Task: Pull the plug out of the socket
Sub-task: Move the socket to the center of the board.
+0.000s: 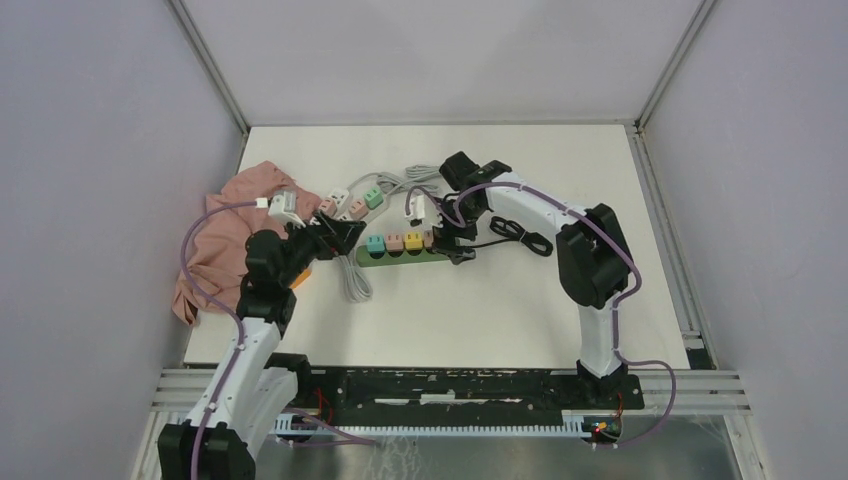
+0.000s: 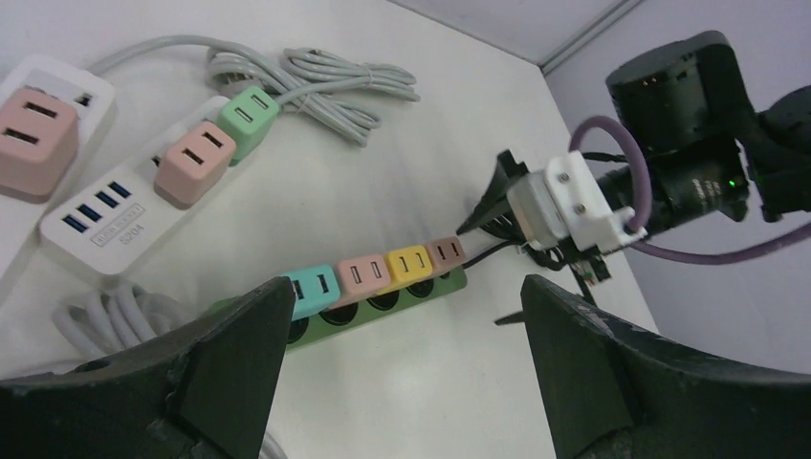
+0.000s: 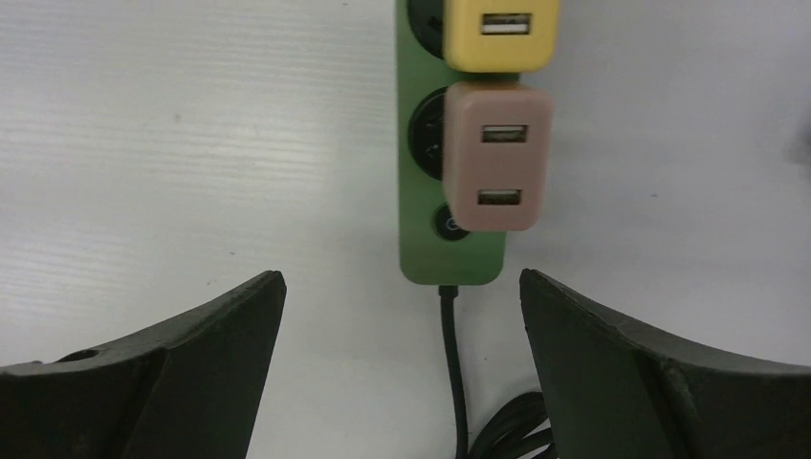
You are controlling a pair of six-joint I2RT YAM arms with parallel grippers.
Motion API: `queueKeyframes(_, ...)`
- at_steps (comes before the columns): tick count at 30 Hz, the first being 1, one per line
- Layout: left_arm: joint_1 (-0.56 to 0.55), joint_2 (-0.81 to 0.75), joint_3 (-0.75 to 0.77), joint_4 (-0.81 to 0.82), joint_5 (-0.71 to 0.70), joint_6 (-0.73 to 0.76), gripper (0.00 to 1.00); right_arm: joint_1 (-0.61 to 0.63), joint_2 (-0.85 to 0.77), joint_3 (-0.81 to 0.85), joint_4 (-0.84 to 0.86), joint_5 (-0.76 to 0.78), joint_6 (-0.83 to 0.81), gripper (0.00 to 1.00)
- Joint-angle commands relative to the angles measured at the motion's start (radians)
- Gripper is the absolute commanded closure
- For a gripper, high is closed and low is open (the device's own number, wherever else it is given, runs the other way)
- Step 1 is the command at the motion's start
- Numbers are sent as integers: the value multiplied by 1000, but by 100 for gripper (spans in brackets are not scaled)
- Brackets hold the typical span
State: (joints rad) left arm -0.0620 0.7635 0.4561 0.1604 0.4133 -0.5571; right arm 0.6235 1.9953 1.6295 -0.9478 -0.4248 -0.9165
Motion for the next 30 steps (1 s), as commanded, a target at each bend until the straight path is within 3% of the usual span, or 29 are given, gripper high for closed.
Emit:
queueKeyframes(1, 6, -25, -67, 206, 87, -154, 5, 0, 45, 65, 124, 61, 103, 1)
queueKeyframes(7, 5, -38, -104, 227, 156, -204, 7, 2, 102, 45, 227, 85, 164, 2)
queueKeyframes(17, 5, -30, -149, 245, 198, -214, 7, 12, 159, 52, 182, 22, 125, 18)
queueKeyframes(23, 5, -22, -215, 504, 281, -335, 9, 10, 139, 21, 163, 17, 65, 37)
queueKeyframes(30, -24, -81, -232, 557, 285, -353, 10, -19, 35, -90, 131, -22, -35, 62)
